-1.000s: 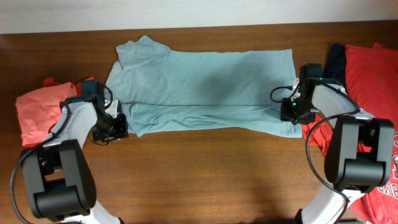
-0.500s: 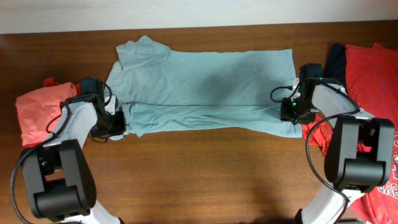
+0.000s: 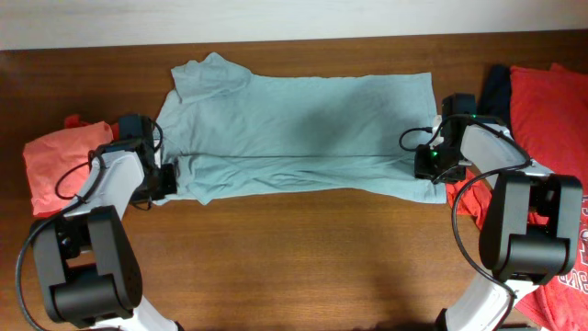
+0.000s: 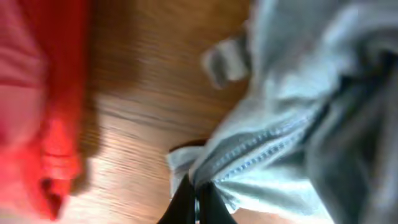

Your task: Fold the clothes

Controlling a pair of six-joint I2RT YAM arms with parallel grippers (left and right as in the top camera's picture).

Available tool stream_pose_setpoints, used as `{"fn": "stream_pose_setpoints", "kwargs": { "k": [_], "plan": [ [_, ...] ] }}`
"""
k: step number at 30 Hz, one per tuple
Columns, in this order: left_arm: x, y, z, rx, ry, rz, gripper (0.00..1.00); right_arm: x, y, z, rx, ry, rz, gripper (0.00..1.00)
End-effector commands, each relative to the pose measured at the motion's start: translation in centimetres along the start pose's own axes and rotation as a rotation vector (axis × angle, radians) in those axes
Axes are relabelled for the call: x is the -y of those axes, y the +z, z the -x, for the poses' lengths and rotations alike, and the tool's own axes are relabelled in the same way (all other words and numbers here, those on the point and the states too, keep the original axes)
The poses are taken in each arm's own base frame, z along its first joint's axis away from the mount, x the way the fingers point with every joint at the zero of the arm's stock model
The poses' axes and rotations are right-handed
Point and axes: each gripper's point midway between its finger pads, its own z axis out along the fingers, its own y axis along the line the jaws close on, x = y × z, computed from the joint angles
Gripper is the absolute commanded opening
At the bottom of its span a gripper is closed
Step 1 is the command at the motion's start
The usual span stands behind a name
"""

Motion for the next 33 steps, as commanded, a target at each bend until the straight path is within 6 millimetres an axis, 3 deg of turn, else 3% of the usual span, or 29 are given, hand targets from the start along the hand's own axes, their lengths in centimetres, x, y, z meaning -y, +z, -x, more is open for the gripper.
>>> {"fn": "stream_pose_setpoints", "kwargs": {
  "k": [1,9,13,18,21,25,33],
  "plan": [
    [-3.1,-0.1,0.8,0.043,-0.072,0.158,0.04,0.3,2.4,-1.7,-0.083,0.009,-0.001,0.43],
    [-3.3,-0.1,0.5,0.031,-0.099,0.168,0.34,0.3,2.4,-1.7,-0.083,0.009,-0.001,0.43],
    [-2.2,-0.6,-0.4,-0.017,-0.086,0.098,0.35,0.3,2.4,-1.7,-0.082,0.009,-0.001,0.43],
    [-0.1,-3.9,1.0,0.005,-0.087,-0.044,0.44,0.3,2.4,-1.7,-0.082,0.009,-0.001,0.43],
    [0.0,-6.2,2.6,0.076,-0.087,-0.052,0.56,0.3,2.4,-1.7,-0.082,0.009,-0.001,0.43],
    [0.0,-7.5,3.4,0.123,-0.09,-0.064,0.57,0.3,2.4,-1.7,-0.083,0.009,-0.001,0.44],
    [3.8,-5.6,1.2,0.031,-0.02,-0.149,0.57,0.3,2.4,-1.7,-0.083,0.009,-0.001,0.44]
  ]
}}
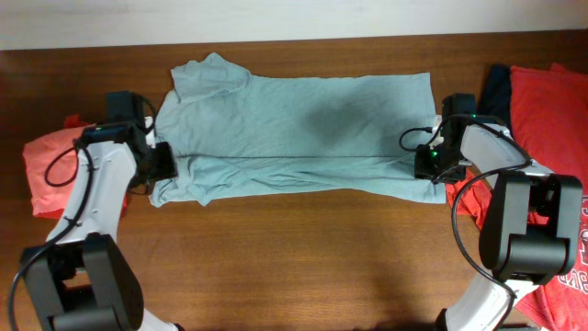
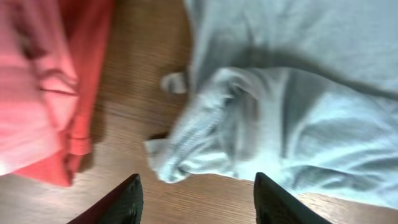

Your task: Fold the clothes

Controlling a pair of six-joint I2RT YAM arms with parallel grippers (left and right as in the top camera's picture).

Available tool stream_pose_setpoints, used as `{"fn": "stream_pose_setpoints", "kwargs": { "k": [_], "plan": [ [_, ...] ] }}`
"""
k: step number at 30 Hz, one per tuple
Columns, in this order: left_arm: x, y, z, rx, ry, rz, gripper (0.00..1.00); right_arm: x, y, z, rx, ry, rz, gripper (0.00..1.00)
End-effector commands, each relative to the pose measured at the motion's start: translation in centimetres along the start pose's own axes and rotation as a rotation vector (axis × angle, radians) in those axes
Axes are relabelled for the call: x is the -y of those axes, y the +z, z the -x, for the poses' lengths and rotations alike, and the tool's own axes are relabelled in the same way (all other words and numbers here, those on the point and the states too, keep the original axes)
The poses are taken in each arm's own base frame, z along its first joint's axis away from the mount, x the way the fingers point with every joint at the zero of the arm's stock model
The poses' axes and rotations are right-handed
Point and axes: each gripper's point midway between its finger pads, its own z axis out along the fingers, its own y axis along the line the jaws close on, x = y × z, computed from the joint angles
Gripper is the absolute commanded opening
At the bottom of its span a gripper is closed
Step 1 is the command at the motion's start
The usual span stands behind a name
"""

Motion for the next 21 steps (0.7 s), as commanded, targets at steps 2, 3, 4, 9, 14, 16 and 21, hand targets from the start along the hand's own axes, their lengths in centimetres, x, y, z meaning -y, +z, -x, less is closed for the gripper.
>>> {"fn": "stream_pose_setpoints", "kwargs": {
  "k": [2,3,4,9,14,16,21],
  "plan": [
    [2.2,2.2,-2.3,-0.085,0.047,-0.042,0.57,0.3,2.4,-1.7,-0.082,0.011,-0.001,0.44],
    [2.5,2.9,-2.7,-0.102,0.053,-0.041,0.57,0.3,2.4,-1.7,-0.082,0.011,-0.001,0.44],
    [2.7,3.8,-3.2,-0.126,0.061,-0.039,0.57,0.3,2.4,-1.7,-0.082,0.011,-0.001,0.43],
    [3.0,6.0,-3.9,-0.178,0.068,-0.035,0.57,0.3,2.4,-1.7,-0.082,0.011,-0.001,0.43],
    [3.1,6.6,-3.5,-0.163,0.067,-0.038,0.51,0.3,2.4,-1.7,-0.082,0.011,-0.001,0.44],
    [3.2,6.5,-3.0,-0.146,0.067,-0.041,0.29,0.3,2.4,-1.7,-0.082,0.011,-0.001,0.44],
    [4.3,6.5,-2.4,-0.125,0.071,-0.101,0.15,0.3,2.4,-1.7,-0.082,0.011,-0.001,0.44]
  ]
}}
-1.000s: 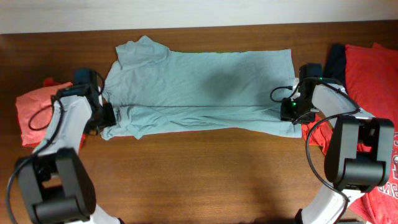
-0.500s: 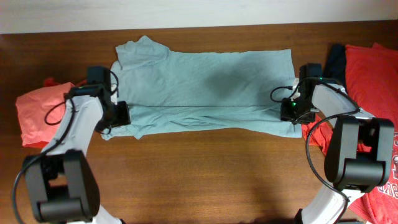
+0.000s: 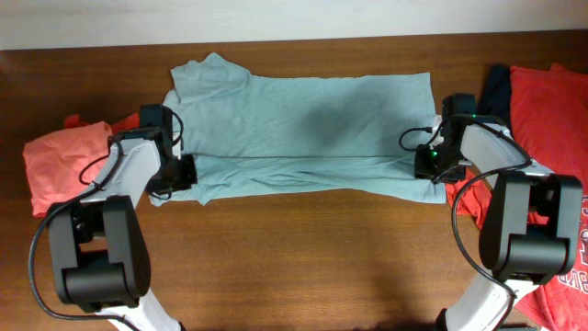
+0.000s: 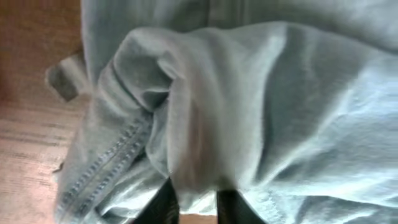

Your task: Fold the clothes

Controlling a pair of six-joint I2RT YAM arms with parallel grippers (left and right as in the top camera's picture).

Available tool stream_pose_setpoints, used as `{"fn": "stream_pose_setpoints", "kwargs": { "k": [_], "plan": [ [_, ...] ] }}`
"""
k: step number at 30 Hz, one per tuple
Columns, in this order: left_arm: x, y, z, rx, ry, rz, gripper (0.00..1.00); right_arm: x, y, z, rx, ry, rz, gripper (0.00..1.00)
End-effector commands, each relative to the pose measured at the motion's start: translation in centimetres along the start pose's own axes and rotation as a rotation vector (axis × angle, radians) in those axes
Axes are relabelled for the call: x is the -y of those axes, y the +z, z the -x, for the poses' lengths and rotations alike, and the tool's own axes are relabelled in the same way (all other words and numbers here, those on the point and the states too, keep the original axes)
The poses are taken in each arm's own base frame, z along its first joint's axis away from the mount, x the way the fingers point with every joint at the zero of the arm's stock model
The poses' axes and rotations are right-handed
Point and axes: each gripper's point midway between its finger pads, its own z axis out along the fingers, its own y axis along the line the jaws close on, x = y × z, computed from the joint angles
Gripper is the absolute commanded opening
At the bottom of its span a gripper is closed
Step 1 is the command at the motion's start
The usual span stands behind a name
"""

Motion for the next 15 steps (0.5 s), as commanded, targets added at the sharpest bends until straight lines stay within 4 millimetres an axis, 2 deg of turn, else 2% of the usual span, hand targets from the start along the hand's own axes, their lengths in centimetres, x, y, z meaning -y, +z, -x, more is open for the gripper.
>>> {"fn": "stream_pose_setpoints", "kwargs": {
  "k": [1,4,7,9,13,14,15],
  "plan": [
    [1.3,-0.1,0.3,0.004,0.014,-0.072,0.1,0.3,2.4,-1.7,-0.081,0.011,0.0,0.43],
    [2.2,-0.5,0.8,0.015,0.022,-0.121,0.0,0.3,2.4,-1.7,-0.081,0.011,0.0,0.44],
    [4.3,-2.1,1.7,0.038,0.064,-0.247,0.0,0.3,2.4,-1.7,-0.081,0.011,0.0,0.44],
    [5.9,-4.4,3.4,0.089,0.075,-0.343,0.0,0.3,2.4,-1.7,-0.081,0.011,0.0,0.44],
    [6.4,-7.8,6.9,0.208,0.085,-0.389,0.0,0.3,2.4,-1.7,-0.081,0.011,0.0,0.44],
    [6.0,-9.1,9.1,0.29,0.085,-0.373,0.06,0.3,2.4,-1.7,-0.081,0.011,0.0,0.44],
    [5.4,-9.3,10.2,0.333,0.073,-0.345,0.14,0.3,2.4,-1.7,-0.081,0.011,0.0,0.44]
  ]
}}
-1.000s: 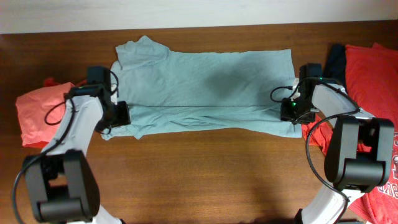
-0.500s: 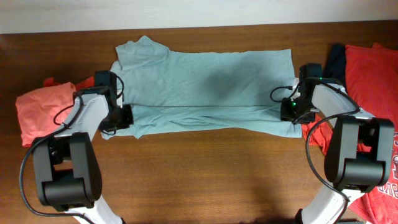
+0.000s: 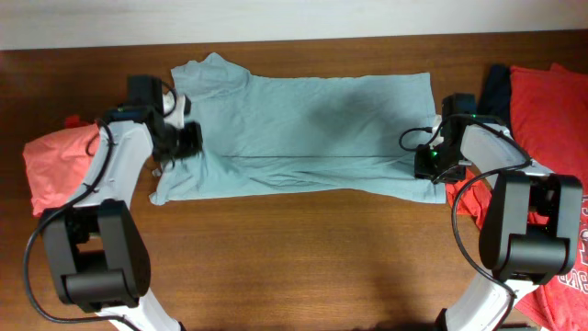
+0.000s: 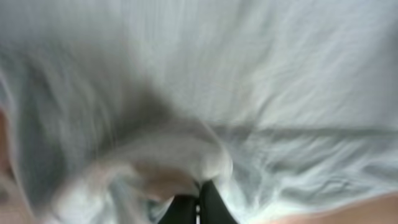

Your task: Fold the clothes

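Observation:
A light blue T-shirt lies spread sideways across the table, its near edge folded up along a straight crease. My left gripper is over the shirt's left end, near the sleeve. In the left wrist view, the left gripper is shut on a raised fold of the blurred blue cloth. My right gripper rests at the shirt's right near corner. Its wrist hides the fingers, so open or shut is unclear.
A crumpled orange-red garment lies at the left of the table beside my left arm. More red clothes and a dark garment lie at the right, behind and under my right arm. The table's front half is bare wood.
My left gripper, still shut on the bunched blue cloth, has moved from the shirt's near left corner toward the back, and now sits over the shirt body. The right arm has not moved.
First my left gripper was shut on the shirt's near left corner. Then it stood open above the crumpled corner. Then it was shut on a bunched fold there, and now it holds that fold farther back over the shirt. The right gripper stayed at the right corner.

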Controlling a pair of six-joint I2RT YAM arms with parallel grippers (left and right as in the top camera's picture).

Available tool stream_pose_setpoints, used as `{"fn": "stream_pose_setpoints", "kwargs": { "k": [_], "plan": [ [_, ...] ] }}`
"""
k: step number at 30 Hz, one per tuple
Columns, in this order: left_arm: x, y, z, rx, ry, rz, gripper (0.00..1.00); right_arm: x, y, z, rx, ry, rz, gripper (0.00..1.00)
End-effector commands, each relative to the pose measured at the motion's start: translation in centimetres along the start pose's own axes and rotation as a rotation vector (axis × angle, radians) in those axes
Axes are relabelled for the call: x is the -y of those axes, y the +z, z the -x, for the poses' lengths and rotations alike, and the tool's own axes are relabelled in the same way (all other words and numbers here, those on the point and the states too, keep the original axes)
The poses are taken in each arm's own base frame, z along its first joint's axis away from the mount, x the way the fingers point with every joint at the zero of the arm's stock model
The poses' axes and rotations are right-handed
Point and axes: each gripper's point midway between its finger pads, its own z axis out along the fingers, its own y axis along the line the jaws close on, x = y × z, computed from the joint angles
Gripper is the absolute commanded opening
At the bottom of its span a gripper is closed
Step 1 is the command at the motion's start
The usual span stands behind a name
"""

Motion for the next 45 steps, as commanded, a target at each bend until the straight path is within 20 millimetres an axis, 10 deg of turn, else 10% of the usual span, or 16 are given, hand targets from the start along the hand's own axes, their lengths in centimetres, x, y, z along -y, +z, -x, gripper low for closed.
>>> {"fn": "stream_pose_setpoints", "kwargs": {
  "k": [1,2,4,14,23,35,41,45],
  "plan": [
    [-0.4,-3.0,5.3,0.193,0.001,0.018,0.32,0.3,2.4,-1.7,-0.081,0.011,0.0,0.44],
    [-1.4,-3.1,6.1,0.228,-0.055,0.061,0.57,0.3,2.4,-1.7,-0.082,0.011,-0.001,0.44],
    [-1.8,-2.8,6.5,0.245,-0.109,0.07,0.76,0.3,2.4,-1.8,-0.084,0.011,-0.001,0.44],
    [0.2,-1.0,-1.1,-0.056,-0.106,0.044,0.68,0.3,2.4,-1.8,-0.083,0.011,0.0,0.44],
    [-2.3,3.2,-3.8,-0.085,-0.076,0.149,0.66,0.3,2.4,-1.8,-0.085,0.011,0.0,0.43],
    [-2.0,7.7,-2.6,-0.055,-0.07,0.062,0.5,0.3,2.4,-2.0,-0.092,0.012,-0.001,0.44],
    [-1.7,7.5,-1.6,-0.024,-0.062,0.051,0.08,0.3,2.4,-2.0,-0.091,0.012,-0.001,0.44],
    [-0.1,6.3,-0.2,0.006,-0.051,-0.022,0.02,0.3,2.4,-2.0,-0.091,0.012,-0.001,0.44]
  ]
}}
